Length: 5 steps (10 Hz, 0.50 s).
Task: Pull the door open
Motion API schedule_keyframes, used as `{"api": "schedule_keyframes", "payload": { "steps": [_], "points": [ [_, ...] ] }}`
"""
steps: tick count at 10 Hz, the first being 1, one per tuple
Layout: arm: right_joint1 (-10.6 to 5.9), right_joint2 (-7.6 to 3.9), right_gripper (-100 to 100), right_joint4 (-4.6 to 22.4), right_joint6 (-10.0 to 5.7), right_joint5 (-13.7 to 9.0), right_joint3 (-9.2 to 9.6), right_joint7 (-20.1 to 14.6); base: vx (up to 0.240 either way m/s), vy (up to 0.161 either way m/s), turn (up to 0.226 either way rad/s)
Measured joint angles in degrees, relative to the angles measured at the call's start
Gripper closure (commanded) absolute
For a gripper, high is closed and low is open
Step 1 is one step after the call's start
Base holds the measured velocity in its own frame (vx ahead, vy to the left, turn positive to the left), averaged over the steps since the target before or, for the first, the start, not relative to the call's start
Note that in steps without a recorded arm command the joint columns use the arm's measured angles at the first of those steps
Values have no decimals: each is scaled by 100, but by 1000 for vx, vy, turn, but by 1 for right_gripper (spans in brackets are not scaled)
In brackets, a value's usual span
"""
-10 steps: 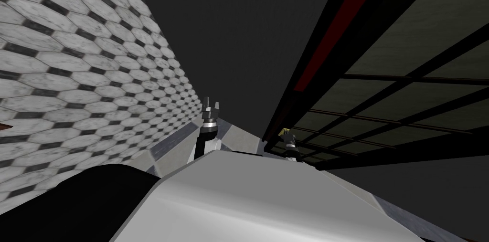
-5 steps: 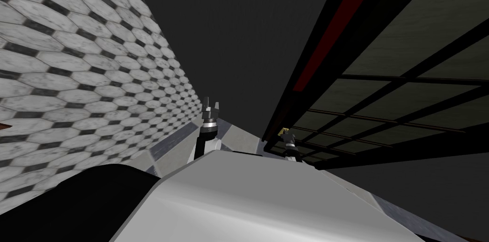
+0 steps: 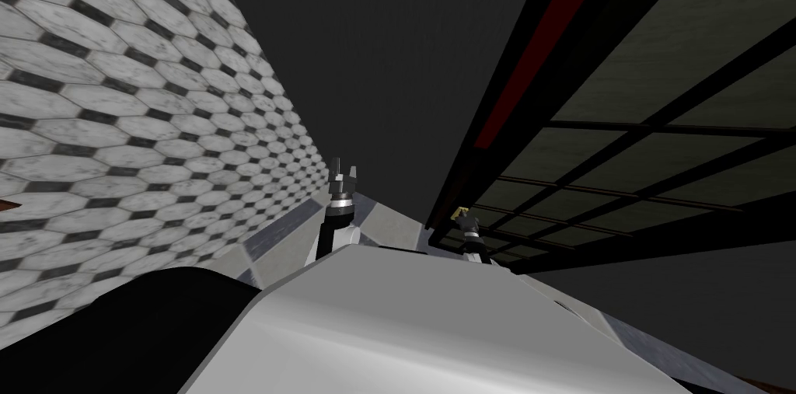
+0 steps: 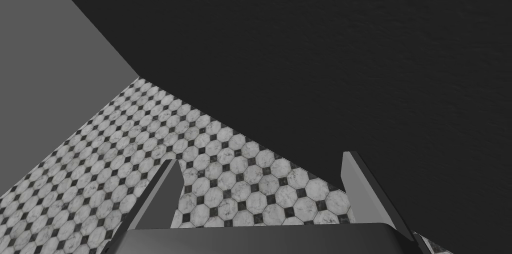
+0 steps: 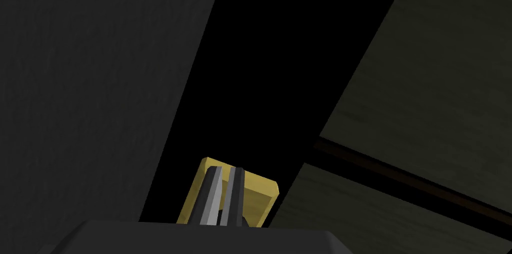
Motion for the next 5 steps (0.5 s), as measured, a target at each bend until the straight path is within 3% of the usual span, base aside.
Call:
{"api": "schedule_keyframes", "payload": {
  "steps": [1, 2, 5],
  "points": [
    [77, 7, 100, -139, 40, -13, -4, -99, -17, -17, -16],
    [46, 21, -100, -135, 68, -22, 11, -233, -73, 27, 38],
    [86, -5, -100, -212, 54, -118, 129, -603, -133, 30, -29]
  ]
}}
